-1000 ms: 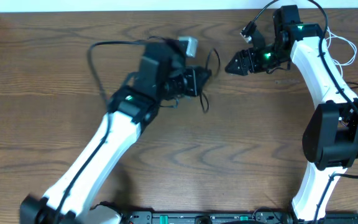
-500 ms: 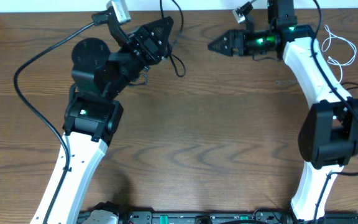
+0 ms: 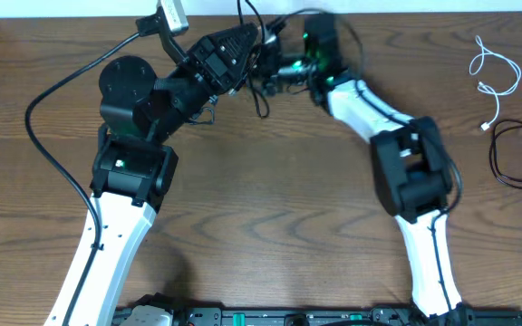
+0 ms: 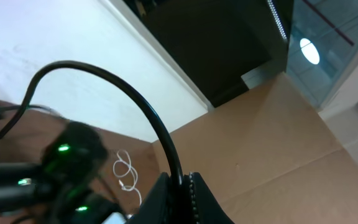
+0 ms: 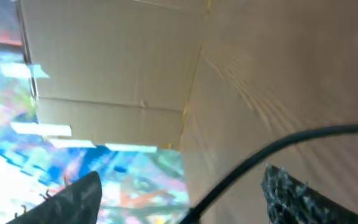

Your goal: Untangle cables

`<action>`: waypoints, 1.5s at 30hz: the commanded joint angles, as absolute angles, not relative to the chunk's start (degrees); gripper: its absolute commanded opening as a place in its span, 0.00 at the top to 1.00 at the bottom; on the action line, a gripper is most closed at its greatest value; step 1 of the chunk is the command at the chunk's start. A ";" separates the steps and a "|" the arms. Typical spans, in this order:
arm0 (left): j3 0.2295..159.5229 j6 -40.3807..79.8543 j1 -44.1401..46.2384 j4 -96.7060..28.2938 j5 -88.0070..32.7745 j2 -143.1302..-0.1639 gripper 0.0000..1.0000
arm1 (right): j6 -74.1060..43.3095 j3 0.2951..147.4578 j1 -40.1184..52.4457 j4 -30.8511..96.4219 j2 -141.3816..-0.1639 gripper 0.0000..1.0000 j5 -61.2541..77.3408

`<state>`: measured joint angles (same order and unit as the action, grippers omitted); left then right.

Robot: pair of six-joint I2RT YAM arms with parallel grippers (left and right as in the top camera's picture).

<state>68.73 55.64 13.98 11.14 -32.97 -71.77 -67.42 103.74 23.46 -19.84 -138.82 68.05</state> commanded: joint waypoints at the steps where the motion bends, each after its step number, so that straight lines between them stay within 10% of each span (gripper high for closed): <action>1: 70.00 55.79 13.76 9.85 -34.09 -70.96 0.93 | -74.52 104.09 25.56 -20.82 -140.44 0.34 71.44; 5: 70.00 53.58 13.76 9.06 -34.06 -71.05 0.92 | -70.72 104.09 25.85 -20.80 -140.51 0.98 74.11; 21: 69.97 46.30 7.40 -8.08 -33.80 -71.22 0.92 | -45.19 104.16 16.75 10.92 -138.37 0.98 54.89; 32: 69.87 41.98 7.40 -15.84 -30.20 -72.71 0.54 | -25.39 104.16 12.45 34.46 -105.36 0.99 28.60; 45: 69.87 40.27 7.40 -16.23 -28.84 -72.73 0.49 | -34.94 104.16 -31.57 28.42 -75.22 0.99 41.71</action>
<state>68.73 41.67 7.60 -16.27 -30.00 -72.38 -28.75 103.46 -22.06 31.66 -78.46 32.36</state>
